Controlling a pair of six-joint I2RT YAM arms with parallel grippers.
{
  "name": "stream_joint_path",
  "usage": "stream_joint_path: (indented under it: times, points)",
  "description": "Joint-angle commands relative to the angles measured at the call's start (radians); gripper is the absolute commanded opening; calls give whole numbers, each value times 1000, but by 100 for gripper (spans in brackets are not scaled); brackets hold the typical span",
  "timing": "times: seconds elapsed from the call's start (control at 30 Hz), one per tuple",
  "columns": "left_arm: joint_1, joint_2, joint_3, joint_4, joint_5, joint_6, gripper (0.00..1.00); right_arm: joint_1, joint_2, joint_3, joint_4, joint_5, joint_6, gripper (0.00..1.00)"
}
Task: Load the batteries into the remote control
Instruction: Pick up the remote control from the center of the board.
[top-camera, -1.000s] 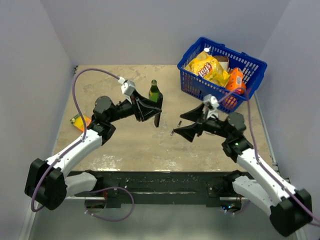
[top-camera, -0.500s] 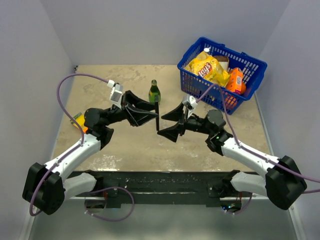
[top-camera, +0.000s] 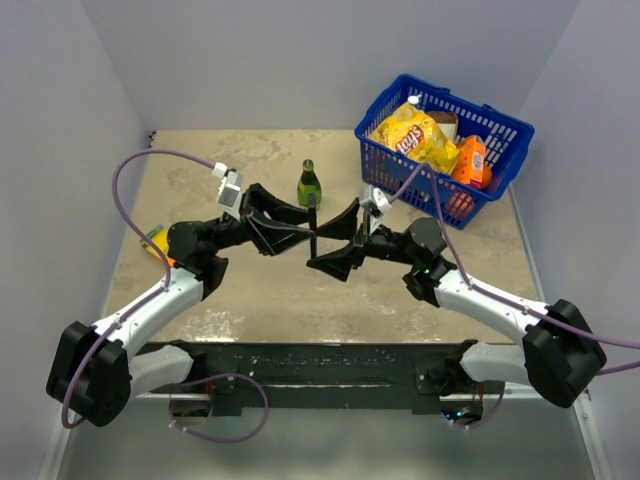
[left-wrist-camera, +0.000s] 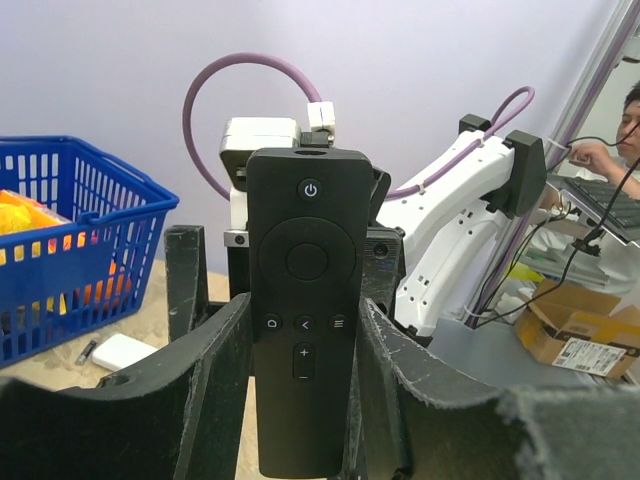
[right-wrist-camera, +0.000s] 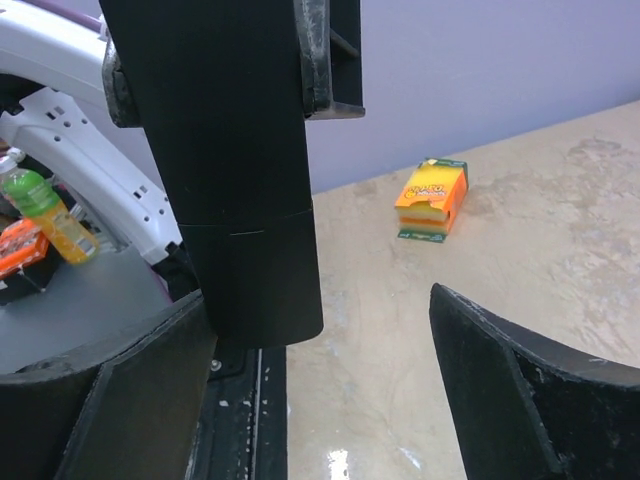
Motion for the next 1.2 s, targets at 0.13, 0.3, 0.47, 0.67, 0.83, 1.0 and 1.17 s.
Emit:
stream_joint_path:
  times: [0.13,0.3,0.47,0.67,0.83,1.0,1.17]
  points:
    - [1,6,-4,81,5,-13,20,14,20,70,83,-27,7,64]
    - [1,3,-6,22,-9,20,24,16,14,74,34,-21,-29,17]
    - [1,-9,17,-139,-55,79,48,16,-19,88,-118,31,-106,0]
    - [1,-95,94,-576,-263,273,79,19,-37,157,-400,156,-237,0]
    - [1,-179,162,-846,-482,376,92,68,-17,214,-589,382,-338,0]
    - [-1,-192,223,-1018,-581,378,93,193,50,286,-684,646,-396,0]
    - [-1,-186,249,-1118,-705,383,93,252,99,318,-680,780,-386,0]
